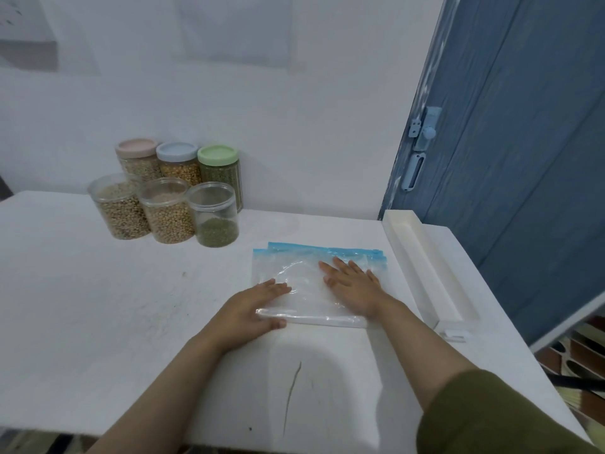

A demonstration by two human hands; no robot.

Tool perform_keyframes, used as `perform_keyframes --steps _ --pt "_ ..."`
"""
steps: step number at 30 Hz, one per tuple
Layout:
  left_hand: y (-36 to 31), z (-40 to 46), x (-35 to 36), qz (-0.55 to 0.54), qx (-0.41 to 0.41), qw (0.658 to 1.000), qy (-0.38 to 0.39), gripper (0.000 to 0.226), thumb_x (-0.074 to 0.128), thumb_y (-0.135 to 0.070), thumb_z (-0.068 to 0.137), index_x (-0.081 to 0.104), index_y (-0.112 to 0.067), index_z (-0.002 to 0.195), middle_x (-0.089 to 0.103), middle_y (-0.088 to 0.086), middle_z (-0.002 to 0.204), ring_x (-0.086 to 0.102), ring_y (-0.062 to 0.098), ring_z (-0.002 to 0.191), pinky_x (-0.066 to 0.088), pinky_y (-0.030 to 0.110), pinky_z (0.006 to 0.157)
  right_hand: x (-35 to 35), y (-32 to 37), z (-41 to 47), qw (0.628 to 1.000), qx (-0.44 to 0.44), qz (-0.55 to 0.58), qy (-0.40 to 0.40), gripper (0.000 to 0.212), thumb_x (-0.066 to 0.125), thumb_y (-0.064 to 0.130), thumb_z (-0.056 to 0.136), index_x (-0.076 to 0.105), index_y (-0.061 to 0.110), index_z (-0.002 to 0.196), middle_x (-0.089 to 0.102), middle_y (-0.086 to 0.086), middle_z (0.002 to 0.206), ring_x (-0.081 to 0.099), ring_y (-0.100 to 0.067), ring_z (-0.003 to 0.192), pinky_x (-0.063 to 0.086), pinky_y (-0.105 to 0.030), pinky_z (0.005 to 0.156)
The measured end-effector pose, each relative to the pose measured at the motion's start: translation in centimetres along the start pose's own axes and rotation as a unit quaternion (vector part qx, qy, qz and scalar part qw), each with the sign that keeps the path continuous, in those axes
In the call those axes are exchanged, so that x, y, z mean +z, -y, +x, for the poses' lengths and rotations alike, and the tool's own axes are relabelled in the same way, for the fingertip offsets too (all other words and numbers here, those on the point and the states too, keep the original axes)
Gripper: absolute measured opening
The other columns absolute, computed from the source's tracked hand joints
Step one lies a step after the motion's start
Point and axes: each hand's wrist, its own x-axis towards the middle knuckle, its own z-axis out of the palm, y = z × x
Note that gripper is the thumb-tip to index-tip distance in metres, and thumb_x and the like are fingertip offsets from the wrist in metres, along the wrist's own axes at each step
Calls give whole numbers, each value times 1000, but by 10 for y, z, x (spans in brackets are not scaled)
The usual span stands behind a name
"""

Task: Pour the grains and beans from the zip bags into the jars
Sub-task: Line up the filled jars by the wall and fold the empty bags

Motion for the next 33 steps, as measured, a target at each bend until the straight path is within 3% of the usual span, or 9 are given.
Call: perform_keyframes --steps 2,8,12,15,19,23,26,29,33 --pt "-6 3 2 -16 -18 998 -52 48 78 -34 84 56 -50 123 52 -34 129 36 -24 125 29 9 110 2 0 -3 1000 -3 4 -23 49 19 54 105 11 53 153 1 14 166 -1 -15 153 -4 -47 123" --pt "-18 11 8 -10 -89 987 -133 34 75 -38 86 70 -39 119 71 -22 112 62 0 112 38 7 95 3 10 -25 993 7 15 -116 52 30 52 104 25 40 155 3 2 167 2 -22 154 0 -44 123" --pt "-24 16 5 -15 -121 983 -138 34 69 -44 89 66 -44 123 70 -13 121 62 12 114 42 17 93 -10 19 -59 985 14 -9 -174 61 32 63 99 32 34 153 35 5 158 24 -18 147 7 -43 122" --pt "-22 18 3 -18 -141 981 -132 37 66 -46 91 62 -47 128 68 -8 125 59 15 116 38 18 90 -9 14 -84 987 33 -101 -120 80 35 77 89 11 41 157 34 12 157 25 -17 146 4 -51 119" --pt "-20 14 -1 -43 -134 984 -109 48 72 -43 87 59 -42 133 69 -16 117 60 5 112 36 11 93 -3 -17 -96 995 40 -58 -67 97 56 66 87 -13 48 153 17 13 164 14 -8 150 -3 -52 120" --pt "-13 4 -6 -36 -93 995 -29 70 77 -33 84 45 -38 145 62 -24 123 57 -1 115 38 11 101 10 -34 -93 993 52 62 -81 85 52 62 92 -1 44 156 19 20 162 16 -2 149 -1 -46 122" --pt "-8 1 -12 -29 -93 995 15 78 69 -13 84 37 -44 147 56 -25 131 55 0 117 38 3 90 12 -38 -88 992 59 86 -71 81 49 61 94 1 43 157 13 21 163 13 -2 150 -4 -44 123" --pt "-2 -3 -15 -62 -101 992 -40 64 67 -12 90 42 -47 138 59 -15 129 57 4 116 38 4 93 9 -42 -85 990 66 96 -73 78 47 63 94 5 43 157 16 19 163 16 -5 150 -1 -42 123" --pt "-2 -3 -9 -81 -123 984 -99 46 64 -28 96 50 -41 138 64 -4 121 57 12 115 42 28 107 4 -40 -87 982 60 134 -118 70 50 61 94 20 44 155 38 18 154 33 -13 144 15 -29 117"
